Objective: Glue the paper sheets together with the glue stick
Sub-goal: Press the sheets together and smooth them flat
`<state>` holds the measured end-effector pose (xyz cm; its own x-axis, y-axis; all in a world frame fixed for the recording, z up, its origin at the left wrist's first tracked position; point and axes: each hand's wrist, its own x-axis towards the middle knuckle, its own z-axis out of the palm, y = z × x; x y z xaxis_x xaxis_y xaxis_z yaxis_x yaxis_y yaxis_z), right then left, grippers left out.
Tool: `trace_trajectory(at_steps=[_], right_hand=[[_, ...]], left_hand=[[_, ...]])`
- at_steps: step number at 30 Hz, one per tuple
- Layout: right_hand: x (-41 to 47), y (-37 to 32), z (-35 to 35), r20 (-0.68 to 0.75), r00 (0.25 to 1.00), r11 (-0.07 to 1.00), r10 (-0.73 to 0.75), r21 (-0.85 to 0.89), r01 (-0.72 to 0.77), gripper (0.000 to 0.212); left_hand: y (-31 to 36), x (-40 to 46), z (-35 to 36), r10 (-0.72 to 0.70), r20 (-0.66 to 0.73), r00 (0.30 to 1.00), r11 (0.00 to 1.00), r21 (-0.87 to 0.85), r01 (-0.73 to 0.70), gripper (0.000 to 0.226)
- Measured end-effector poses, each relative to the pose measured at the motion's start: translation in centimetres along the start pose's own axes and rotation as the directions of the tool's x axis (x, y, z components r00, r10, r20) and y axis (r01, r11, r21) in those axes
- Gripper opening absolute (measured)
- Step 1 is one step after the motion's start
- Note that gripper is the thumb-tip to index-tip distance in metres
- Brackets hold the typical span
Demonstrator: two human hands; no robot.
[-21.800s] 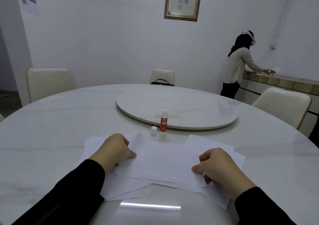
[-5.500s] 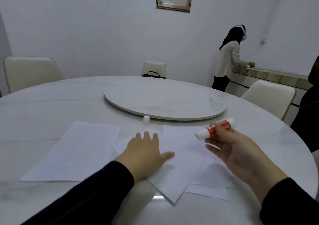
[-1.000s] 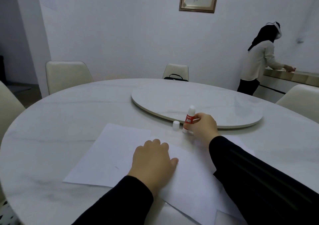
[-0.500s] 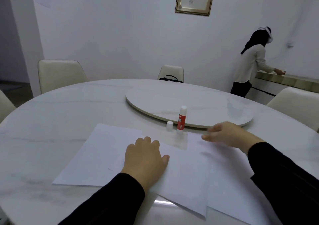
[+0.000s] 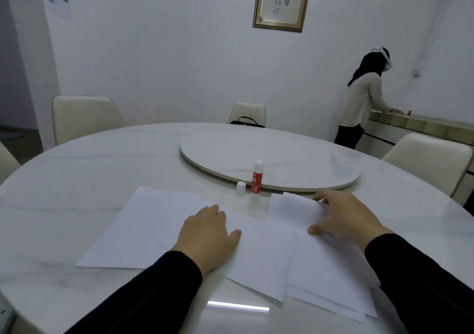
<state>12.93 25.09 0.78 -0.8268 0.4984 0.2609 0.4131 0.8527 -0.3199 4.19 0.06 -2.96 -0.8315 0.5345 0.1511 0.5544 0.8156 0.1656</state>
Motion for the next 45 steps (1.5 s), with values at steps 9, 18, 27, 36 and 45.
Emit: trace_trajectory(at_steps=[9,18,27,36,45], right_hand=[[-1.5,-0.2,0.2,-0.18,0.975,0.987,-0.132,-0.113,0.113,0.048],[0.3,-0.3,-8.0,-0.075,0.97,0.958,-0.23,-0.191,0.213,0.042],[0.6,-1.3,-18.1,-0.317,0.922,0.959,-0.225,-0.237,0.152,0.026],[0.6,4.2,-8.9,-0.065,0.981,0.983,0.184,0.035,-0.182,0.029],[-0.4,8.4,-3.9,-0.008,0.897,0.883,0.442,0.177,-0.434,0.026]], left_hand=[[0.1,0.2,-0.5,0.072,0.144,0.987,0.996,-0.07,-0.062,0.066],[1.2,0.9,-0.2,-0.042,0.091,0.995,0.996,0.077,0.035,0.059],[3.0,0.9,0.2,-0.116,0.042,0.992,0.982,0.152,0.108,0.057],[2.1,0.5,0.0,-0.084,0.032,0.996,0.995,0.063,0.082,0.054],[1.4,0.9,-0.3,-0.104,0.076,0.992,0.994,0.021,0.103,0.056]])
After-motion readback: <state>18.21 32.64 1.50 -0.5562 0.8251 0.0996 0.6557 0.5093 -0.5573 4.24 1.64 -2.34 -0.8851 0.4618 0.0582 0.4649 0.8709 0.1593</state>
